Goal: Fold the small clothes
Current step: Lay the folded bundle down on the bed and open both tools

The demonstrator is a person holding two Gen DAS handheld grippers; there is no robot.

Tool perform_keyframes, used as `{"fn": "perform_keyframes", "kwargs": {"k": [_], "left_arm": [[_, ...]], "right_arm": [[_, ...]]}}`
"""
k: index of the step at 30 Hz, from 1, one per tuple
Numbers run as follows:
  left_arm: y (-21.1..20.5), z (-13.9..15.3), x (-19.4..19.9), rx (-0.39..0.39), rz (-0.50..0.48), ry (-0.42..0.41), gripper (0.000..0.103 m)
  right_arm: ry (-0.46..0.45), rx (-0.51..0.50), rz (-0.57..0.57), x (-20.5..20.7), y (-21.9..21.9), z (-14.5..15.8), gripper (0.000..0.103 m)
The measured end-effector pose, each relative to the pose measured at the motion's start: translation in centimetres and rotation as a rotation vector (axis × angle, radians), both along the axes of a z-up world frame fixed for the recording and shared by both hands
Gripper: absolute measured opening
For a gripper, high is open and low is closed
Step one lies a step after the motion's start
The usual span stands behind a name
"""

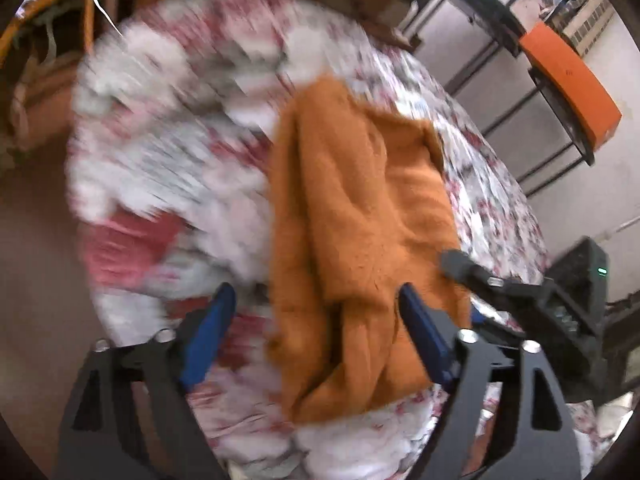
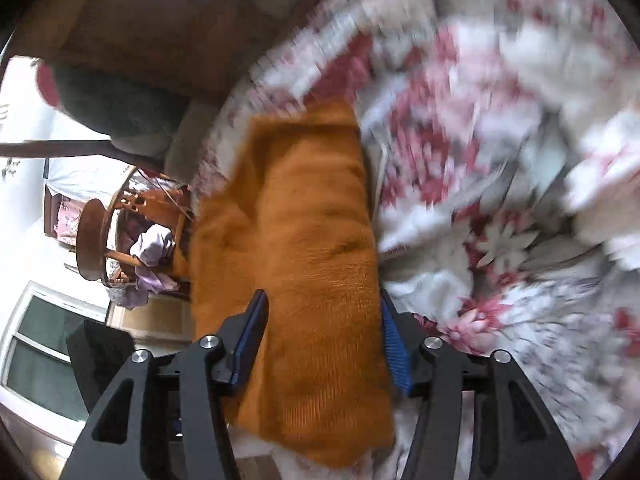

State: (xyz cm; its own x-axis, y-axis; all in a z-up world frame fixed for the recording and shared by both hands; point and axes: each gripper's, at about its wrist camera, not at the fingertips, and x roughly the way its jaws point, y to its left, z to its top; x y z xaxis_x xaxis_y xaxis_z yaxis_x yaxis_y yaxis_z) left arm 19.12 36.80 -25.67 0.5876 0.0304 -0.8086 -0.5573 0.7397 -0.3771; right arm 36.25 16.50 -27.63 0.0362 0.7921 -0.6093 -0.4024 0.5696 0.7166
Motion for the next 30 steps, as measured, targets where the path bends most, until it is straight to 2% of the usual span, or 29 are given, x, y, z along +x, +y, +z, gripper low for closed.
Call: {"fn": "perform_keyframes", "kwargs": {"k": [2,5,7,9,10,11,13,15,17,19,24,28,30], "left_arm": [[1.2,1.1,-1.0,0.005,0.044,-0.010,0.083],[2.9,1.3,-0.3,0.015,0.090,0.029,0.083],[3.5,0.1,1.0,0.040,0.086,0.101,0.087],[3.9,-2.1,1.6,0.053,0.106,0.171,0.095],[4.0,-2.9,1.7,0.061,0.121,0.183,0.099],[4.2,-3.3,1.6,0.056,0.125,0.183,0.099],[4.5,-3.8,1.5,0.033,0.122,0.177,0.099],[4.4,-3.4,1.6,0.057,0.111,0.184,0.099],[4.3,-1.9,1.4,0.072,0.095,0.155,0.098],[4.5,-0.1,1.4,0.083,0.086,0.108,0.098],[5.5,1.4,4.4,0.126,0.082,0.098,0.097],[6.5,-0.9,6.8,0.141,0.101,0.167,0.099],[6.8,-2.6,7.2,0.130,0.099,0.167,0.099]], "right_arm": [[-0.049,0.011,0.001,-0.5,-0.3,1.5,0.056],[-0.114,0.012,0.051,-1.6,0.4,3.6,0.056],[-0.180,-0.026,0.107,-2.6,1.8,4.8,0.056],[-0.224,-0.141,0.174,-3.5,3.6,4.4,0.056],[-0.197,-0.186,0.195,-3.4,4.0,3.2,0.055],[-0.166,-0.208,0.201,-3.2,4.3,2.1,0.054],[-0.130,-0.226,0.194,-2.7,3.9,0.3,0.042],[-0.117,-0.215,0.173,-2.5,3.3,0.2,0.036],[-0.106,-0.168,0.149,-2.3,2.6,1.6,0.038],[-0.143,-0.122,0.123,-1.6,2.1,3.6,0.047],[-0.185,-0.139,0.099,1.7,4.6,5.2,0.049],[-0.171,-0.176,0.057,5.5,7.6,3.2,0.054],[-0.128,-0.229,0.024,7.0,9.0,0.6,0.054]]}}
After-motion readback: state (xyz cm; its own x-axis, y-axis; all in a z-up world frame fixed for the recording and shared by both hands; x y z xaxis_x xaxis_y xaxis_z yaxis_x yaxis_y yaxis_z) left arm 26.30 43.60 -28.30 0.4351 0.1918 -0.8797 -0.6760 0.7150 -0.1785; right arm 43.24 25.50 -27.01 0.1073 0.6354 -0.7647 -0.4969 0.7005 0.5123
